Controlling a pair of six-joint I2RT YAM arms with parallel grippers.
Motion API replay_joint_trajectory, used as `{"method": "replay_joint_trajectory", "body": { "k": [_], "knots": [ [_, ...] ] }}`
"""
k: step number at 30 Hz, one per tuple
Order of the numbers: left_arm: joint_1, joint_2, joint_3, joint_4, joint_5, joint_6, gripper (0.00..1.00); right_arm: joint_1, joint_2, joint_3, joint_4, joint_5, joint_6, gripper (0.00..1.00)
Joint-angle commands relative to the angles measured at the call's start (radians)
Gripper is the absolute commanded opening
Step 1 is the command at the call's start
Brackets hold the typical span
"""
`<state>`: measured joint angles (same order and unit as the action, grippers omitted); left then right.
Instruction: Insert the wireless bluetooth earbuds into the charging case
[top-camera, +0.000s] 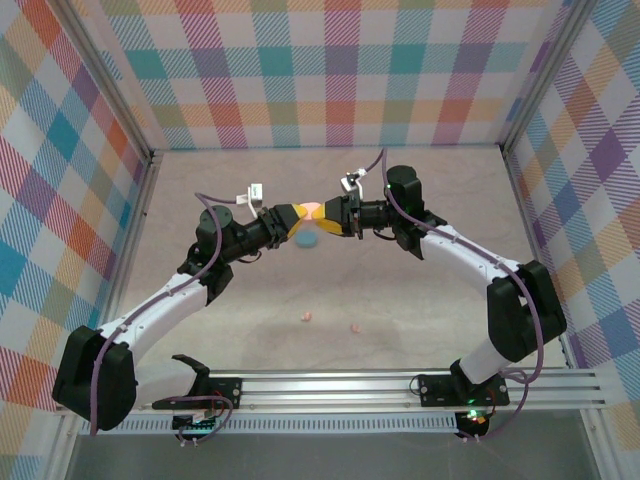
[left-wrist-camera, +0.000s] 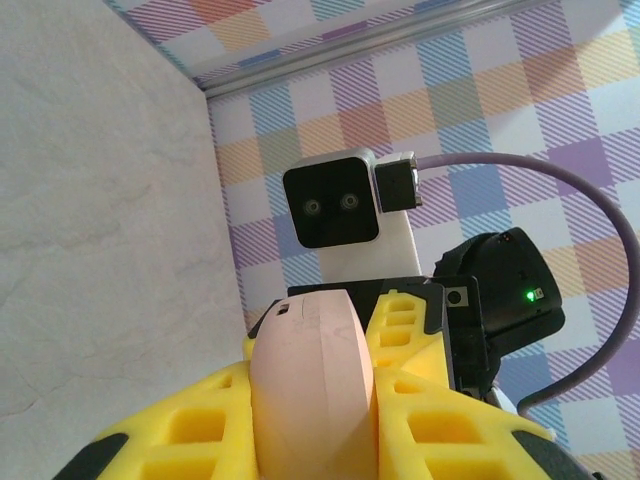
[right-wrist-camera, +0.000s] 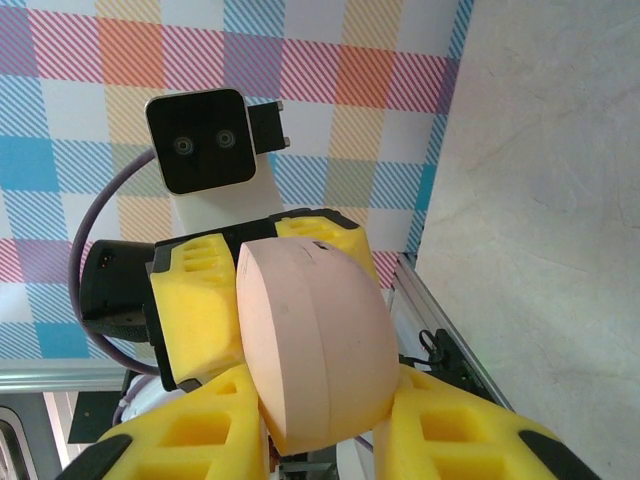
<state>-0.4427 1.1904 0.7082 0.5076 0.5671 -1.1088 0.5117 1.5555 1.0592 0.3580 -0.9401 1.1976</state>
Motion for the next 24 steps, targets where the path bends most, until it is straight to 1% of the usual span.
{"method": "replay_joint_trajectory", "body": {
  "k": [1, 5, 7, 13, 17, 19, 24],
  "knots": [
    [-0.007, -0.014, 0.034, -0.147, 0.02, 0.102, 0.19, 0.014, -0.012, 0.007, 0.041, -0.03, -0.005, 0.15],
    [-0.008, -0.047, 0.059, -0.249, 0.001, 0.196, 0.32, 0.014, -0.014, 0.016, 0.03, -0.029, -0.006, 0.14],
    [-0.008, -0.065, 0.063, -0.285, -0.005, 0.24, 0.42, 0.014, -0.017, 0.024, 0.016, -0.029, -0.012, 0.13],
    [-0.011, -0.114, 0.072, -0.345, -0.017, 0.343, 0.6, 0.014, -0.032, 0.041, -0.018, -0.02, -0.023, 0.13],
    [-0.012, -0.149, 0.086, -0.414, -0.039, 0.441, 0.67, 0.014, -0.046, 0.052, -0.068, -0.012, -0.049, 0.12],
    [-0.013, -0.175, 0.092, -0.457, -0.057, 0.521, 0.7, 0.014, -0.052, 0.065, -0.11, -0.01, -0.069, 0.12],
    [-0.013, -0.257, 0.085, -0.523, -0.106, 0.74, 0.74, 0.013, -0.072, 0.092, -0.187, -0.007, -0.109, 0.12]
  ]
}}
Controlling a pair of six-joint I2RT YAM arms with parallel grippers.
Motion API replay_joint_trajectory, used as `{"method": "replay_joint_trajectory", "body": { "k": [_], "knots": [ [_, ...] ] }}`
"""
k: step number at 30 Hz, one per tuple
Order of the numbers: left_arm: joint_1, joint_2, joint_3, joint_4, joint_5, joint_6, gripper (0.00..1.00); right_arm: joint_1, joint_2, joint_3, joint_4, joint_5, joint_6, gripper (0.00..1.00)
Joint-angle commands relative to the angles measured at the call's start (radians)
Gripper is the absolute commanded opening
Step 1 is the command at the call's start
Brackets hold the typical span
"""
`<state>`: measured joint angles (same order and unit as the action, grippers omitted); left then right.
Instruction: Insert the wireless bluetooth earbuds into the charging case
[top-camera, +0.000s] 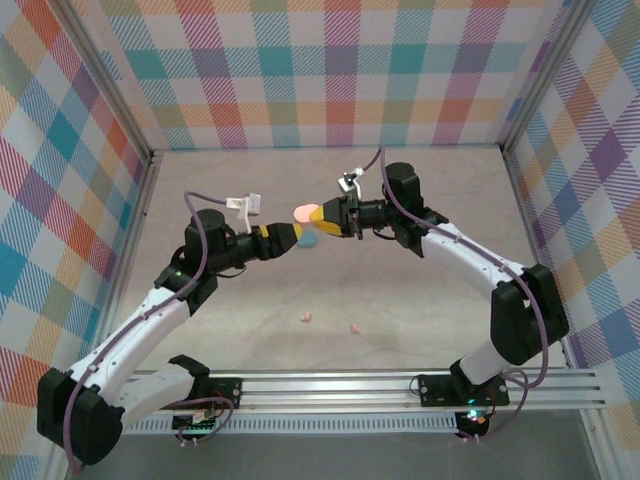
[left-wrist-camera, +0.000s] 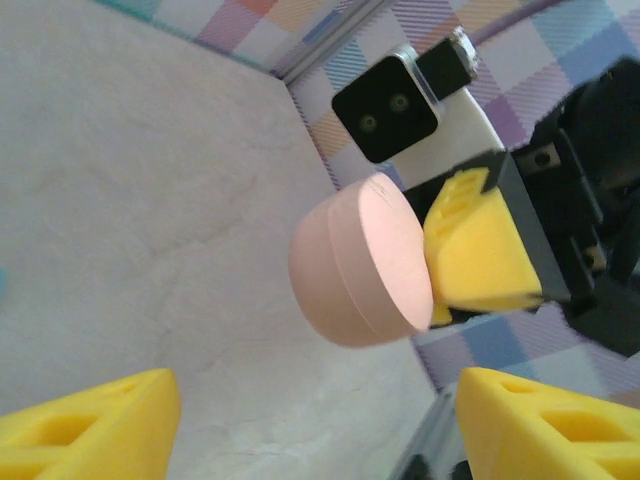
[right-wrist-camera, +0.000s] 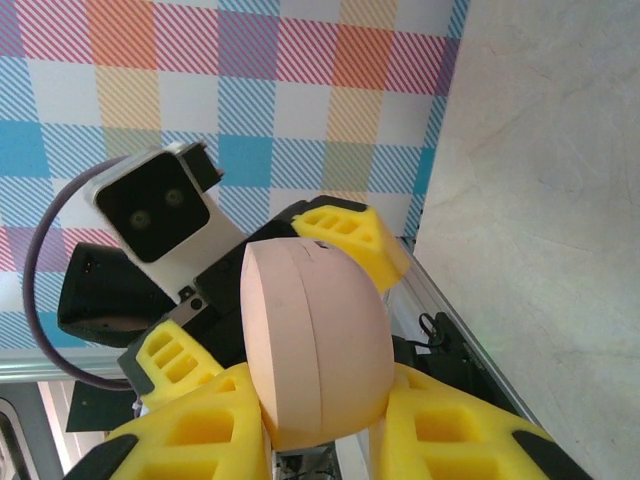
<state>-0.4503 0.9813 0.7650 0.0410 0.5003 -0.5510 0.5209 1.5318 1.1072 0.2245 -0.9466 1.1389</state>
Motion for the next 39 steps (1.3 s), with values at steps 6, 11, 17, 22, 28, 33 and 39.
{"method": "replay_joint_trajectory", "body": {
  "k": [6, 11, 17, 22, 28, 33, 39],
  "knots": [
    [-0.007, -0.141, -0.034, -0.039, -0.003, 0.47, 0.75, 0.004, -0.072, 0.088, -0.182, 0.002, -0.116, 0.12],
    [-0.008, -0.157, -0.074, 0.008, 0.052, 0.616, 0.75, 0.003, -0.093, 0.098, -0.243, 0.006, -0.149, 0.12],
    [-0.025, -0.111, -0.032, -0.036, 0.094, 0.739, 0.75, 0.004, -0.089, 0.106, -0.263, -0.001, -0.156, 0.13],
    [-0.031, -0.103, -0.038, 0.008, 0.096, 0.769, 0.76, -0.004, -0.091, 0.103, -0.265, -0.012, -0.162, 0.13],
    [-0.034, -0.07, -0.064, 0.102, 0.12, 0.76, 0.74, -0.025, -0.094, 0.099, -0.313, -0.034, -0.176, 0.13],
    [-0.034, -0.072, -0.126, 0.204, 0.127, 0.764, 0.72, -0.032, -0.095, 0.096, -0.317, -0.046, -0.166, 0.13],
    [-0.034, -0.068, -0.198, 0.329, 0.125, 0.745, 0.73, -0.032, -0.087, 0.089, -0.319, -0.076, -0.166, 0.13]
  ]
}}
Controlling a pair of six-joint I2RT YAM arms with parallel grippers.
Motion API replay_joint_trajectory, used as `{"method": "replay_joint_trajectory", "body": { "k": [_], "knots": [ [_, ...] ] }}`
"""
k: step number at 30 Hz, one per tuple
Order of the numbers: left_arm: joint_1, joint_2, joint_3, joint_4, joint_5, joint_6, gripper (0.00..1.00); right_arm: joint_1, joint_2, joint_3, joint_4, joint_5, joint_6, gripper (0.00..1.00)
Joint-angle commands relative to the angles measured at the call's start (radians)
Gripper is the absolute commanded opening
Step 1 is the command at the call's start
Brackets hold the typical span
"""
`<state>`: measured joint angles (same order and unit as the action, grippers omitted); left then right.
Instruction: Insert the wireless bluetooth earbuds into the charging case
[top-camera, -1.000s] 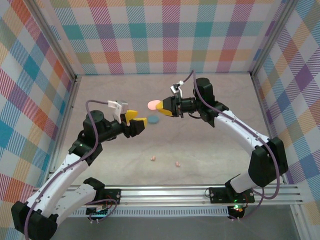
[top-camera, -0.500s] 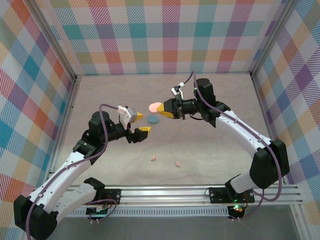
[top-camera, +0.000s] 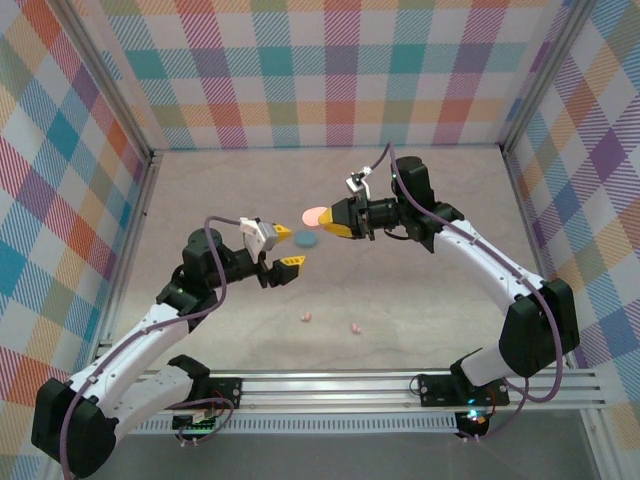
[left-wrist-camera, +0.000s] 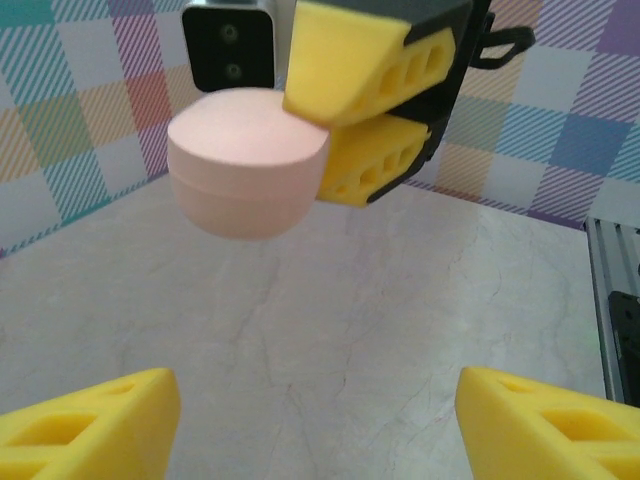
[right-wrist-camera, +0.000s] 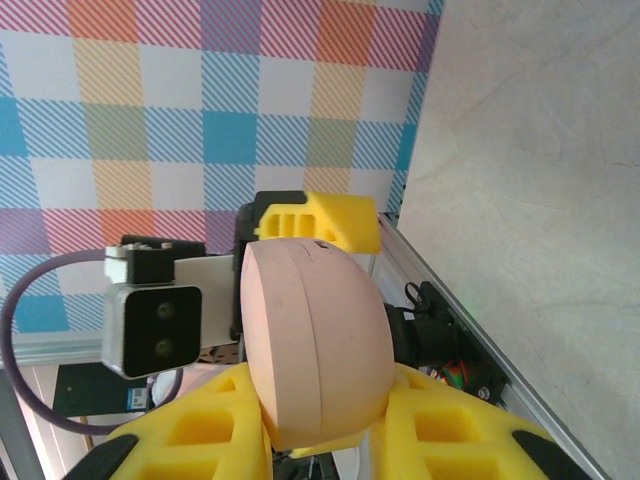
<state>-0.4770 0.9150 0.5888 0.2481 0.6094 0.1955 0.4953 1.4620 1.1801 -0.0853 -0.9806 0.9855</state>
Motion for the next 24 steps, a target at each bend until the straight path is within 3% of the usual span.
{"method": "replay_joint_trajectory", "body": {
  "k": [1, 11, 24],
  "knots": [
    [-0.008, 0.004, -0.024, 0.14, 0.019, -0.003, 0.73, -0.006, -0.016, 0.013, -0.007, -0.047, -0.016, 0.13],
    [-0.008, 0.124, 0.069, 0.239, 0.013, -0.021, 0.74, -0.006, 0.008, 0.033, -0.028, -0.118, -0.031, 0.13],
    [-0.009, 0.206, 0.114, 0.35, 0.124, -0.094, 0.71, -0.007, 0.015, 0.03, -0.023, -0.15, -0.033, 0.14]
  ]
}}
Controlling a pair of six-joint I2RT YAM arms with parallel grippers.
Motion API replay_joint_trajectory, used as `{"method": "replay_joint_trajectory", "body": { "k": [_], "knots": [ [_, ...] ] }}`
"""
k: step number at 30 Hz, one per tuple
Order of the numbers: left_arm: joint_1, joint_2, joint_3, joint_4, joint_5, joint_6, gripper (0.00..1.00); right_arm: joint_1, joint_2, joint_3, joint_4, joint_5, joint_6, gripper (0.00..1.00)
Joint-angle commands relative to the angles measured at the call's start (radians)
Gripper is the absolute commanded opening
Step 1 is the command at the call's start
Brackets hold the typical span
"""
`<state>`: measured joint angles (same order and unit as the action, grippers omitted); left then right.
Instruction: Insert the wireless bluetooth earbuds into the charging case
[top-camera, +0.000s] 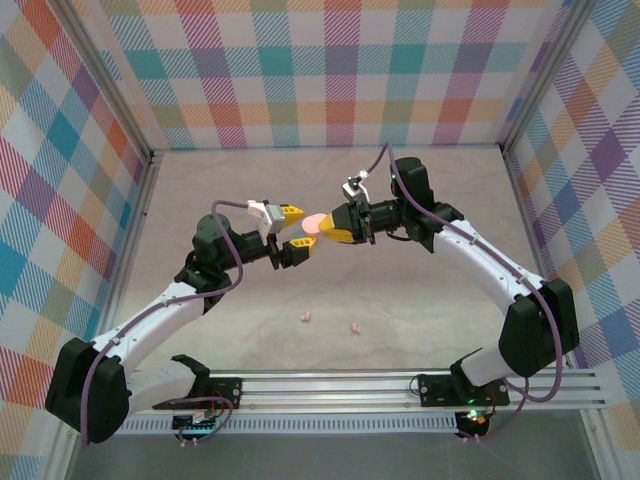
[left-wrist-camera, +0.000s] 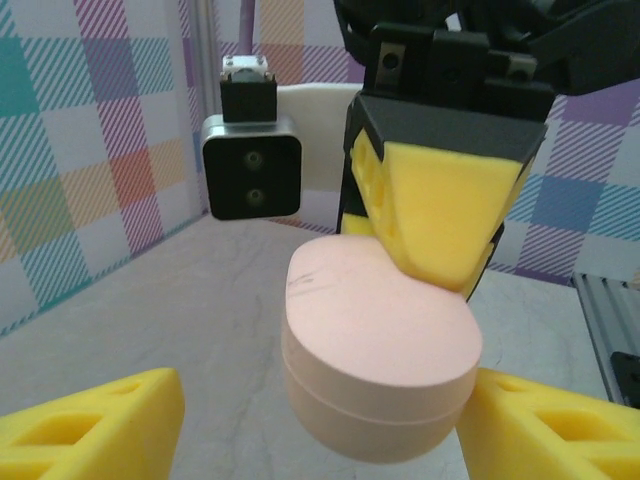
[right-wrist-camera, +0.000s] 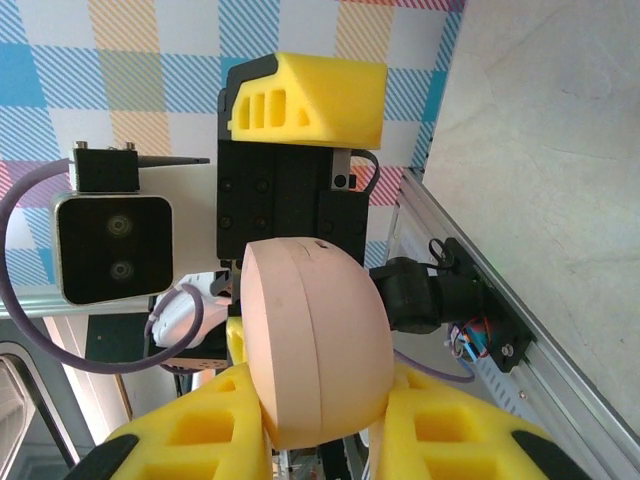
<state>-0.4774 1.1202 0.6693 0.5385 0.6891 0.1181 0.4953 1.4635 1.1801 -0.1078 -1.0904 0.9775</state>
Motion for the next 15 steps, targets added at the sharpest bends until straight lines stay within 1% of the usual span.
{"method": "replay_joint_trajectory", "body": {
  "k": [1, 4, 9, 15],
  "knots": [
    [-0.009, 0.002, 0.032, 0.059, 0.043, -0.015, 0.71, -0.006, 0.015, 0.032, 0.002, -0.044, -0.024, 0.14],
    [-0.008, 0.004, 0.034, 0.057, 0.047, -0.015, 0.7, -0.006, 0.016, 0.033, 0.004, -0.045, -0.023, 0.14],
    [-0.01, 0.023, 0.044, 0.045, 0.065, -0.014, 0.64, -0.006, 0.018, 0.029, 0.012, -0.051, -0.014, 0.14],
    [-0.012, 0.039, 0.048, 0.053, 0.069, -0.015, 0.6, -0.006, 0.018, 0.023, 0.031, -0.055, 0.003, 0.14]
  ]
}}
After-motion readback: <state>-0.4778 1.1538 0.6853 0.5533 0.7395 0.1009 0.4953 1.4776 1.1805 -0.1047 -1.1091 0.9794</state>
